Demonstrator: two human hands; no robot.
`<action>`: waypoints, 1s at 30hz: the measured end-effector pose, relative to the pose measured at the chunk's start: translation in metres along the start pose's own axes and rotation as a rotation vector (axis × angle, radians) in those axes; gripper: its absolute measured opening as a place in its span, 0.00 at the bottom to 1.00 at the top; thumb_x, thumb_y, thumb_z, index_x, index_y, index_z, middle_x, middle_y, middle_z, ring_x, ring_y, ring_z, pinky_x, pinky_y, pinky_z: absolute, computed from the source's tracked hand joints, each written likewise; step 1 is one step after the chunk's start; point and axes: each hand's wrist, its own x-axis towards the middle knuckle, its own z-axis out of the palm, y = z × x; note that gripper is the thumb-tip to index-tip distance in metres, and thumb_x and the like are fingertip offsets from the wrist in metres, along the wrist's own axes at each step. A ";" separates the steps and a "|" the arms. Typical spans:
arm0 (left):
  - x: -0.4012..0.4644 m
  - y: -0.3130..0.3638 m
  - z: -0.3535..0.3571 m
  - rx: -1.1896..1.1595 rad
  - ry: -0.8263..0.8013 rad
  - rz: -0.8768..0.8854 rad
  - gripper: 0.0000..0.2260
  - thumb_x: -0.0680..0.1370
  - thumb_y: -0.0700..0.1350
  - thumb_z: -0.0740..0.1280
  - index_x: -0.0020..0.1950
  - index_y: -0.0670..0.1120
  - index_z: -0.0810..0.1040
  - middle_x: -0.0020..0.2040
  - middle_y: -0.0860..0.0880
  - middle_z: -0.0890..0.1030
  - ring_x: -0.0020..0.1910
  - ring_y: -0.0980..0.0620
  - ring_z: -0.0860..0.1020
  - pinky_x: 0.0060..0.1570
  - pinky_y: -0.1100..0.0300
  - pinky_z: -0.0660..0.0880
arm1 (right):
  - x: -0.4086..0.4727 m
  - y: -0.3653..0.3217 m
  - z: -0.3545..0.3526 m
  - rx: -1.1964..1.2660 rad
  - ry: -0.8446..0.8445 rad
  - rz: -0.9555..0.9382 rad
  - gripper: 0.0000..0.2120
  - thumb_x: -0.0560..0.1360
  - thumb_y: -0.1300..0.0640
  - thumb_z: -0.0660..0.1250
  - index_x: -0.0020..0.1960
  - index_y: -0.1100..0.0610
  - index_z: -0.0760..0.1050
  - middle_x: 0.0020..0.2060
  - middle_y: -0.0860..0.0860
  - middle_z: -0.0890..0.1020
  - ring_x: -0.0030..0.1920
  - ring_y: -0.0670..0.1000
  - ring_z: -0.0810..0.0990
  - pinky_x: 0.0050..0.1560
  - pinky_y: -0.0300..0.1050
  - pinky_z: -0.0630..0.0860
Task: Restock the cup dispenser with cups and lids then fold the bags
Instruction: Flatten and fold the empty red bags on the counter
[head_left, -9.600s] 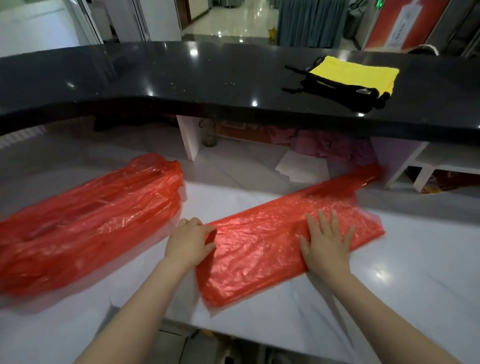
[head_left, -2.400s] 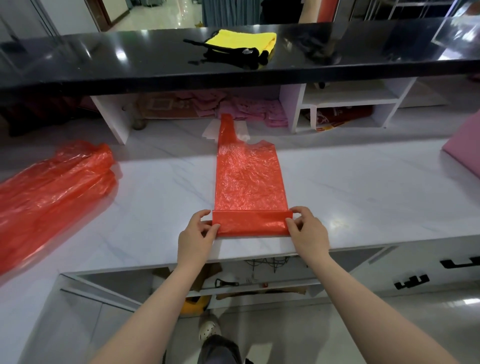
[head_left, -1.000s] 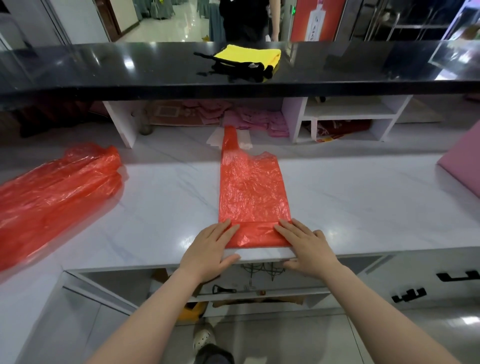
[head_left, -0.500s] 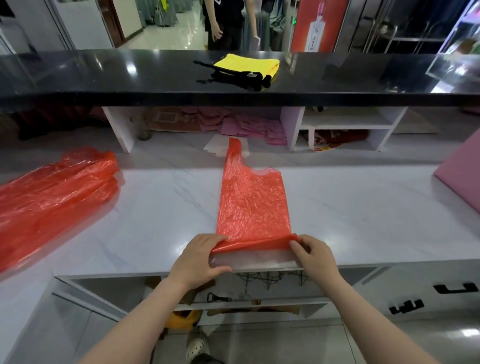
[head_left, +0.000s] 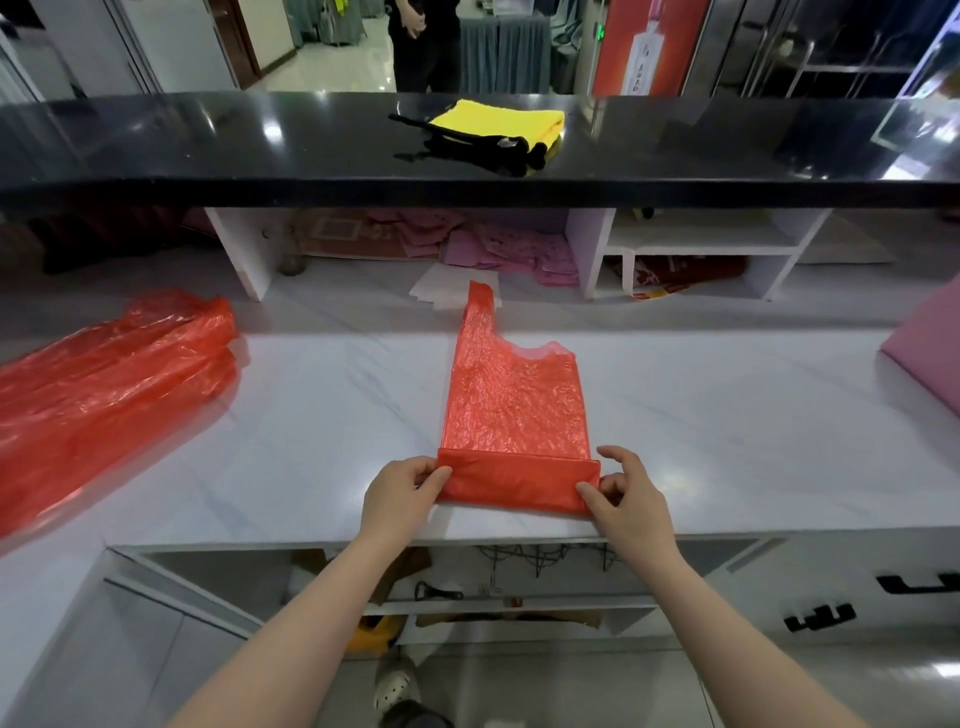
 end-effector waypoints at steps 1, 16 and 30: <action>0.000 0.000 0.001 0.008 0.015 0.007 0.08 0.78 0.51 0.66 0.38 0.57 0.78 0.34 0.58 0.80 0.37 0.59 0.77 0.34 0.66 0.66 | 0.000 0.000 0.000 -0.011 0.002 -0.002 0.21 0.75 0.53 0.70 0.63 0.41 0.65 0.32 0.51 0.78 0.34 0.47 0.77 0.36 0.35 0.71; -0.005 -0.005 0.011 0.257 0.109 0.179 0.23 0.77 0.49 0.67 0.71 0.60 0.67 0.64 0.52 0.72 0.61 0.51 0.71 0.58 0.54 0.71 | 0.003 -0.001 0.017 -0.192 0.107 -0.073 0.17 0.76 0.54 0.67 0.63 0.47 0.70 0.31 0.45 0.76 0.38 0.46 0.75 0.34 0.43 0.71; -0.002 -0.017 0.000 0.585 -0.284 0.328 0.37 0.74 0.71 0.49 0.78 0.55 0.50 0.79 0.56 0.48 0.77 0.55 0.45 0.72 0.53 0.42 | -0.002 -0.003 -0.003 -0.715 -0.254 -0.201 0.40 0.68 0.33 0.68 0.74 0.51 0.64 0.50 0.49 0.72 0.57 0.51 0.68 0.61 0.43 0.64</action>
